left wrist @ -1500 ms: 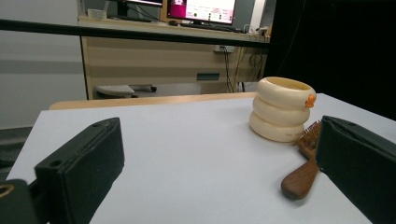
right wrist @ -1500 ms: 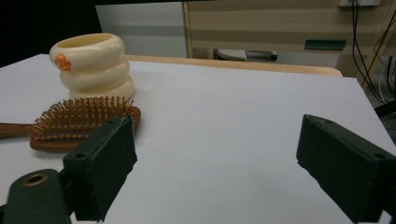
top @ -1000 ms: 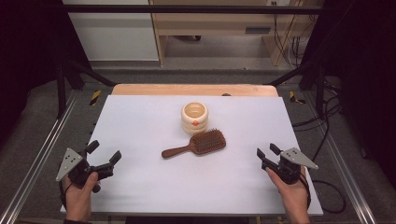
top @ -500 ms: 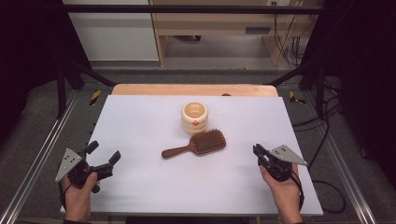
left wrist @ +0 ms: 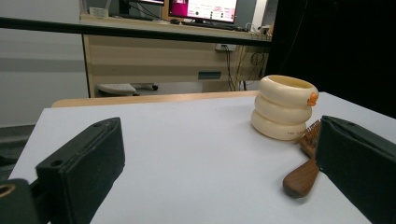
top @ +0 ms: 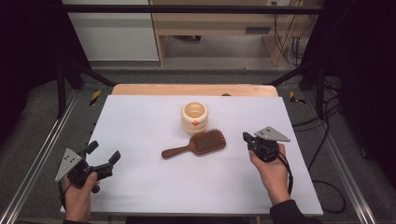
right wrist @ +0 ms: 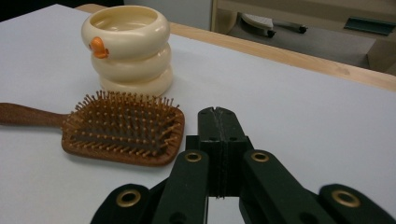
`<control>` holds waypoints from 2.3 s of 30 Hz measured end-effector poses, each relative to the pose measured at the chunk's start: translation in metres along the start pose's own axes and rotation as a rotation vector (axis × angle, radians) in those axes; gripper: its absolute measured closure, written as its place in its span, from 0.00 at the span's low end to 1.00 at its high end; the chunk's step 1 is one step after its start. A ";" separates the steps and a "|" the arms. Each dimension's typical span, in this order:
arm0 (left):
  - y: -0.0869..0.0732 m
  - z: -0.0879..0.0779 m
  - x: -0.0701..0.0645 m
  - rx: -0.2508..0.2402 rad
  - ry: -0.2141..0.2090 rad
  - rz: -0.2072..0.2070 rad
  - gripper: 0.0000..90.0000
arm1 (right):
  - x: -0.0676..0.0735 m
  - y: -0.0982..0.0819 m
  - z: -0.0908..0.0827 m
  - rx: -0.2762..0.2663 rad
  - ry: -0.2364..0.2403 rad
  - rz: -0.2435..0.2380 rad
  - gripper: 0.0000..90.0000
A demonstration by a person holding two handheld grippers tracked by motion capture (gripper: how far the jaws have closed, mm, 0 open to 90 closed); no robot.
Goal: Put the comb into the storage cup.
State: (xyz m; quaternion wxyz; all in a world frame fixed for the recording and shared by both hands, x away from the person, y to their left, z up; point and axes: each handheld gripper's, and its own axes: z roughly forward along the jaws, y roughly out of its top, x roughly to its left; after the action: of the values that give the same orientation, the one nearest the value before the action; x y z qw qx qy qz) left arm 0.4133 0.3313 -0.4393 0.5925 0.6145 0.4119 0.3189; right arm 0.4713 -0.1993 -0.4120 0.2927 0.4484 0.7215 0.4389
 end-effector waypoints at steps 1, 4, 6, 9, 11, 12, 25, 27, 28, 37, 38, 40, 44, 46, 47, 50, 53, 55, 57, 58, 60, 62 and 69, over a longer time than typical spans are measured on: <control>0.000 0.000 0.000 0.000 0.000 0.000 0.02 | 0.000 0.000 0.000 0.000 0.000 0.000 1.00; 0.000 0.000 0.000 0.001 -0.001 0.000 0.02 | 0.003 0.007 0.010 0.012 0.006 -0.009 1.00; 0.000 0.001 -0.001 0.002 -0.001 0.000 0.02 | 0.005 0.009 0.017 0.022 0.010 -0.012 1.00; 0.000 0.001 -0.001 0.004 -0.003 0.002 0.02 | 0.008 0.011 0.028 0.038 0.015 -0.014 1.00; 0.000 0.001 -0.001 0.005 -0.004 0.002 0.02 | 0.011 0.010 0.040 0.058 0.022 -0.014 1.00; 0.000 0.001 0.000 0.005 -0.004 0.002 0.02 | 0.011 0.010 0.040 0.058 0.022 -0.014 1.00; -0.002 0.004 -0.003 0.020 -0.019 0.004 0.02 | 0.004 0.005 0.087 0.131 0.029 -0.006 1.00; -0.002 0.005 -0.003 0.021 -0.019 0.004 0.02 | 0.003 0.005 0.094 0.143 0.034 -0.003 1.00; -0.002 0.005 -0.003 0.021 -0.019 0.003 0.02 | 0.003 0.005 0.100 0.152 0.038 -0.005 1.00; -0.003 0.006 -0.003 0.030 -0.023 -0.001 0.02 | 0.003 0.003 0.120 0.195 0.043 -0.024 1.00; -0.003 0.006 -0.003 0.030 -0.023 -0.001 0.02 | 0.004 0.003 0.122 0.197 0.045 -0.025 1.00; -0.003 0.006 -0.003 0.031 -0.023 -0.002 0.02 | 0.004 0.001 0.125 0.207 0.049 -0.035 1.00; -0.003 0.006 -0.004 0.032 -0.026 -0.002 0.02 | 0.004 -0.004 0.131 0.230 0.058 -0.042 1.00; -0.003 0.006 -0.004 0.034 -0.026 -0.001 0.02 | 0.005 -0.004 0.132 0.231 0.060 -0.043 1.00; -0.003 0.006 -0.004 0.033 -0.026 -0.002 0.02 | 0.006 -0.005 0.133 0.233 0.063 -0.043 1.00; -0.004 0.006 -0.003 0.035 -0.025 -0.003 0.02 | 0.009 -0.005 0.133 0.235 0.065 -0.060 1.00; -0.004 0.007 -0.004 0.036 -0.027 -0.003 0.02 | 0.010 -0.005 0.132 0.235 0.060 -0.079 1.00; -0.004 0.007 -0.004 0.037 -0.028 -0.001 0.02 | 0.011 -0.005 0.132 0.233 0.067 -0.095 1.00; -0.004 0.007 -0.004 0.037 -0.029 0.000 0.02 | 0.013 -0.005 0.131 0.232 0.080 -0.105 1.00; -0.004 0.007 -0.005 0.037 -0.029 0.001 0.02 | 0.015 -0.006 0.132 0.231 0.083 -0.114 1.00; -0.004 0.007 -0.005 0.036 -0.029 0.000 0.02 | 0.018 -0.006 0.132 0.229 0.090 -0.119 1.00; -0.004 0.007 -0.004 0.036 -0.029 0.000 0.02 | 0.021 -0.006 0.132 0.224 0.095 -0.125 1.00; -0.004 0.007 -0.005 0.037 -0.032 0.001 0.02 | 0.036 -0.007 0.130 0.223 0.126 -0.149 1.00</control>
State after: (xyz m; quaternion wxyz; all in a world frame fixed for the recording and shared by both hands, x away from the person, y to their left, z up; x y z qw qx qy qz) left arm 0.4167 0.3235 -0.4429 0.5874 0.6304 0.4079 0.3019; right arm 0.5590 -0.1199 -0.4764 0.2271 0.3950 0.8140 0.3602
